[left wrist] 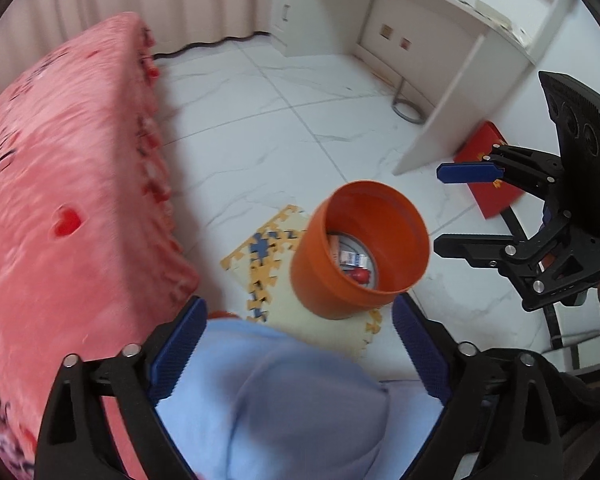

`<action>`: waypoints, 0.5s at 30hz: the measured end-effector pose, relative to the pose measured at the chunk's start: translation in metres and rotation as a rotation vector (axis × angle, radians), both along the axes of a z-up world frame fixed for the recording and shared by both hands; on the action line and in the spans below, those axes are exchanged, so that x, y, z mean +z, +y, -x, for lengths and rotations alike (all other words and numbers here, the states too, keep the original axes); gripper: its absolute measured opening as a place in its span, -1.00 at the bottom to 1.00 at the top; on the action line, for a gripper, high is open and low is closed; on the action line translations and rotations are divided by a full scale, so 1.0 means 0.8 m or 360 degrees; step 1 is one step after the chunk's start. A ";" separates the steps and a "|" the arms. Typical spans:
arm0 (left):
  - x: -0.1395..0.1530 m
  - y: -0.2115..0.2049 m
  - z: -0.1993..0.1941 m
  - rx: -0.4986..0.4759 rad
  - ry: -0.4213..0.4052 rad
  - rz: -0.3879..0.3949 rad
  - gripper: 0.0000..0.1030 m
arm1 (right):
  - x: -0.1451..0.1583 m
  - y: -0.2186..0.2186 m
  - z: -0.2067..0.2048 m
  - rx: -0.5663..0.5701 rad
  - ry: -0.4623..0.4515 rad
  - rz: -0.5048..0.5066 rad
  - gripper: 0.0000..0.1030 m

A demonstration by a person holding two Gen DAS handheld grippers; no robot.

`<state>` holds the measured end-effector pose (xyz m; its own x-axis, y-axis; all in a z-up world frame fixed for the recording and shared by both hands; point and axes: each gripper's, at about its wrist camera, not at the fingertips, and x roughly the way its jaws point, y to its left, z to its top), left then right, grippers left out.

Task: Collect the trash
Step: 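Swing both tools back from the bucket to the bed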

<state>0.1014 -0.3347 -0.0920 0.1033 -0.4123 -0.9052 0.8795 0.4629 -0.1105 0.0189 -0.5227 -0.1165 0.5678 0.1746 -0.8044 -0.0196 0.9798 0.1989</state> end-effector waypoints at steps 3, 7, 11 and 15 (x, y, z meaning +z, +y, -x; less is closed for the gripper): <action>0.008 0.037 -0.007 0.0093 -0.0004 0.0018 0.82 | 0.010 0.030 -0.019 0.0086 -0.0018 -0.0006 0.56; 0.016 0.084 -0.017 0.0203 -0.0035 0.0015 0.82 | 0.023 0.077 -0.049 0.0201 -0.0044 0.0007 0.69; 0.024 0.137 -0.032 0.0342 -0.0051 0.0018 0.82 | 0.029 0.123 -0.078 0.0316 -0.0052 0.0005 0.70; 0.030 0.192 -0.044 0.0474 -0.0070 0.0016 0.82 | 0.037 0.167 -0.106 0.0427 -0.0060 0.0021 0.70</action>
